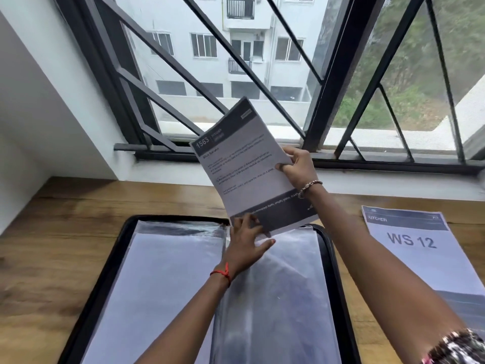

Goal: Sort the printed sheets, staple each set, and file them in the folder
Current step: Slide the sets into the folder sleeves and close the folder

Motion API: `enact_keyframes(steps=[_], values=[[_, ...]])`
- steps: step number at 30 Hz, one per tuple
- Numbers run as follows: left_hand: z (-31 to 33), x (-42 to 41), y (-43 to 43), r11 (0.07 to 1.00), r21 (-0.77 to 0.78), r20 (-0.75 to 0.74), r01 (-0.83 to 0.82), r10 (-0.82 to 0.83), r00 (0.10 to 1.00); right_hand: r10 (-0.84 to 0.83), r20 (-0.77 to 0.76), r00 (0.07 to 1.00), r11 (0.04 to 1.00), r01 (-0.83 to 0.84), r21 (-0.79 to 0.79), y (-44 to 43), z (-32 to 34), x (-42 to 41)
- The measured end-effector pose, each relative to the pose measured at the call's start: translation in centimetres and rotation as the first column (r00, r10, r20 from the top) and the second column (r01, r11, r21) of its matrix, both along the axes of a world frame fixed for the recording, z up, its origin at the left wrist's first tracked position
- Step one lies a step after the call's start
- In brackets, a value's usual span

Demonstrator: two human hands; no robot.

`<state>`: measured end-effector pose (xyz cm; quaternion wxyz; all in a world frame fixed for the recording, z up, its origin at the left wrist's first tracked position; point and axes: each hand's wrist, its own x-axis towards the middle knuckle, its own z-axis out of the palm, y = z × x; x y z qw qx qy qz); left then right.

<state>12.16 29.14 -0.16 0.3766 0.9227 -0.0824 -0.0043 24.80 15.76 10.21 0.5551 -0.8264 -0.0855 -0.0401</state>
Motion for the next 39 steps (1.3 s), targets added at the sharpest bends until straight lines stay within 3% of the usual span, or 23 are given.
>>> enact_keyframes(steps=[14,28,32,34,37,39], values=[[0.0,0.2,-5.8,0.994,-0.102,0.06,-0.025,0.032,0.998,-0.093,-0.203,0.975,0.972,0.133,0.194,-0.5,-3.8,0.4],[0.5,1.8,-9.1,0.993,-0.106,0.082,-0.048,0.056,0.995,-0.141,-0.321,0.937,0.942,0.226,0.248,-0.9,-5.3,0.4],[0.8,2.1,-9.2,0.996,-0.08,0.115,-0.045,0.054,0.992,-0.145,-0.395,0.907,0.959,0.227,0.171,-2.2,-5.0,0.2],[1.0,2.3,-9.3,0.998,-0.034,0.109,-0.044,0.048,0.993,-0.158,-0.456,0.876,0.982,0.186,0.015,-3.2,-5.0,0.3],[1.1,2.4,-9.5,1.0,0.004,0.076,-0.031,0.031,0.997,-0.127,-0.604,0.787,0.979,0.001,-0.205,-4.9,-5.2,0.3],[1.1,2.5,-9.6,1.0,-0.005,0.058,-0.025,0.026,0.998,-0.064,-0.704,0.708,0.944,-0.185,-0.272,-5.8,-5.4,0.3]])
